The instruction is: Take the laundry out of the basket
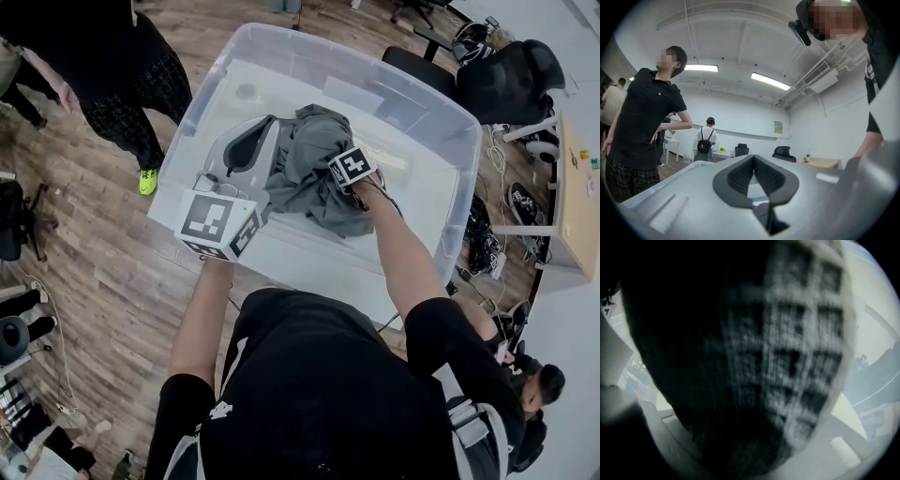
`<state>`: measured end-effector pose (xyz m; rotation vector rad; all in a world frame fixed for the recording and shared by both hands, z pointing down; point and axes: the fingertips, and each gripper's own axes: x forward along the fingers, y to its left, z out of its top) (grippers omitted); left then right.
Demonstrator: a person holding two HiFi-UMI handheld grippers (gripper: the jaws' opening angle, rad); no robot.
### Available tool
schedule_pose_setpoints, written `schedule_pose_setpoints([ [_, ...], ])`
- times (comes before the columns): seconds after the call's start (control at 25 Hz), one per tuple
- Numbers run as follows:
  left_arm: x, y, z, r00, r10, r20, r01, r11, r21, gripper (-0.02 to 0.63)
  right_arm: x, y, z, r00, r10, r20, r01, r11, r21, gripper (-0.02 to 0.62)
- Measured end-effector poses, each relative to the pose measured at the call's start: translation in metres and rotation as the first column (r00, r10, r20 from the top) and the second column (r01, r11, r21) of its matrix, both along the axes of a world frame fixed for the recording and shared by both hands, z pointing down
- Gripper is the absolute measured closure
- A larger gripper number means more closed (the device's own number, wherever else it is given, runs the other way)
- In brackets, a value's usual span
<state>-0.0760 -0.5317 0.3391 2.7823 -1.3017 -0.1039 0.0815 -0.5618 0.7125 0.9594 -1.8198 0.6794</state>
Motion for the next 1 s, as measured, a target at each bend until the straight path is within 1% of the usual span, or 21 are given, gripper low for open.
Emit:
schedule_pose_setpoints([
  [0.16,-0.005,-0.002,-0.002,1.0,-0.013,-0.01,0.013,1.0,0.005,0.598,0.0,-0.003,-0.018,0.995,0.024,0.098,-0.025,1.0,0.016,0.41],
  [0.28,-0.007,-0.001,-0.002,1.0,-0.015,-0.017,0.015,1.0,0.006,0.598,-0.002,-0.004,-0.035,0.988,0.027,0.15,-0.034,0.999,0.042,0.41],
  [0.44,-0.006,0.001,-0.005,1.0,-0.003,-0.02,0.003,1.0,0.014,0.598,-0.003,-0.008,-0.067,0.98,0.015,0.197,-0.038,0.993,0.112,0.41],
  [0.6,-0.001,0.003,-0.003,1.0,0.004,-0.01,-0.004,1.0,0.008,0.598,-0.004,-0.011,-0.105,0.97,-0.005,0.242,-0.045,0.979,0.197,0.41],
  [0.8,0.003,0.005,0.0,1.0,0.008,0.009,-0.008,1.0,0.0,0.598,-0.007,-0.01,-0.161,0.954,-0.03,0.299,-0.071,0.945,0.32,0.41],
  [1.0,0.005,0.006,0.002,1.0,0.008,0.012,-0.008,1.0,-0.003,0.598,-0.01,-0.001,-0.222,0.927,-0.05,0.373,-0.13,0.888,0.441,0.408],
])
